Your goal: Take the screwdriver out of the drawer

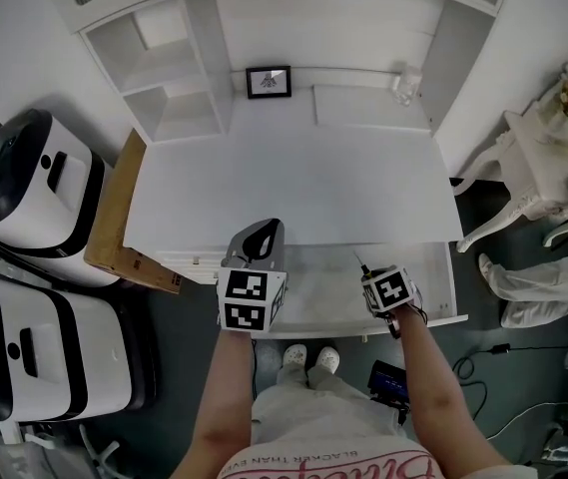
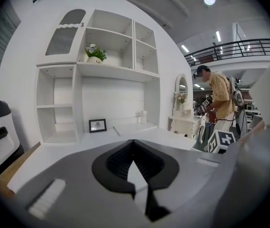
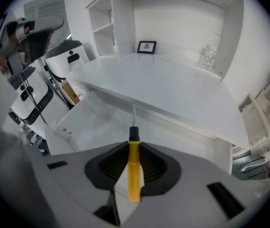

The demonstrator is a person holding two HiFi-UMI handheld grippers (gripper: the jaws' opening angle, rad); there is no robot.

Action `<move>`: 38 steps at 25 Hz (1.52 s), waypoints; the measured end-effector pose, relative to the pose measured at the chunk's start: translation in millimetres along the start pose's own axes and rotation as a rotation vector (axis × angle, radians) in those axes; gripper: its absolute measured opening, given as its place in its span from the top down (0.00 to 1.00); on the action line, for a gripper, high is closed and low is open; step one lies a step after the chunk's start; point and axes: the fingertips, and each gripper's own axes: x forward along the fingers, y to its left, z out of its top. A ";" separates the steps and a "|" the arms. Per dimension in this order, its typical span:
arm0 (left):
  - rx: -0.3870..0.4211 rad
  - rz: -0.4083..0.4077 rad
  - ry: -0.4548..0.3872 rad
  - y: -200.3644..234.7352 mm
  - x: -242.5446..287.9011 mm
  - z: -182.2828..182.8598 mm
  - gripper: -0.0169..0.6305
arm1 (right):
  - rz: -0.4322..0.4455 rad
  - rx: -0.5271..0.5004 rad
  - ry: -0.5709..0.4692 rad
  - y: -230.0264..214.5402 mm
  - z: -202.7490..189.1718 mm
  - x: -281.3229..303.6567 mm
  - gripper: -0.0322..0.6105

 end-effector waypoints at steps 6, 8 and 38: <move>0.012 -0.019 -0.049 -7.0 -3.0 19.4 0.96 | -0.025 0.026 -0.043 -5.4 2.5 -20.0 0.82; 0.018 -0.024 -0.066 -9.5 -4.3 27.1 0.96 | -0.033 0.034 -0.064 -7.2 5.7 -28.3 0.82; 0.066 -0.013 -0.283 -18.8 -24.4 129.3 0.96 | -0.194 -0.067 -0.612 -19.9 147.6 -215.5 0.82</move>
